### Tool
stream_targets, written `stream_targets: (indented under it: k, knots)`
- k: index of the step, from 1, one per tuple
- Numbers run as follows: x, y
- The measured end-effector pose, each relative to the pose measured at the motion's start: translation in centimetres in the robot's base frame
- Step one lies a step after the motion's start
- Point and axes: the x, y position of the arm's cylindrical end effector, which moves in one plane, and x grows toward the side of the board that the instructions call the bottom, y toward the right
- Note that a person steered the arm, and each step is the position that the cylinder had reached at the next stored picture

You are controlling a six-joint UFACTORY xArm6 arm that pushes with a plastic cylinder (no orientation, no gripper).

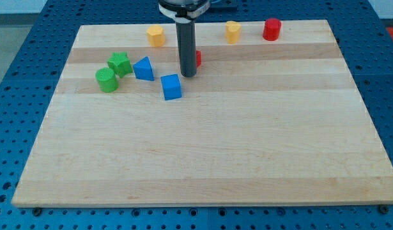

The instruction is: Slide red star to the top center

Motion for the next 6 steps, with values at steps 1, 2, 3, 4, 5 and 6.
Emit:
stream_targets:
  k: [1, 2, 3, 4, 5, 6]
  knots:
    - [-0.6, 0.0]
    - [-0.6, -2.3]
    - [-0.6, -3.3]
    - [-0.6, -2.0]
    - [-0.7, 0.2]
    - [-1.7, 0.6]
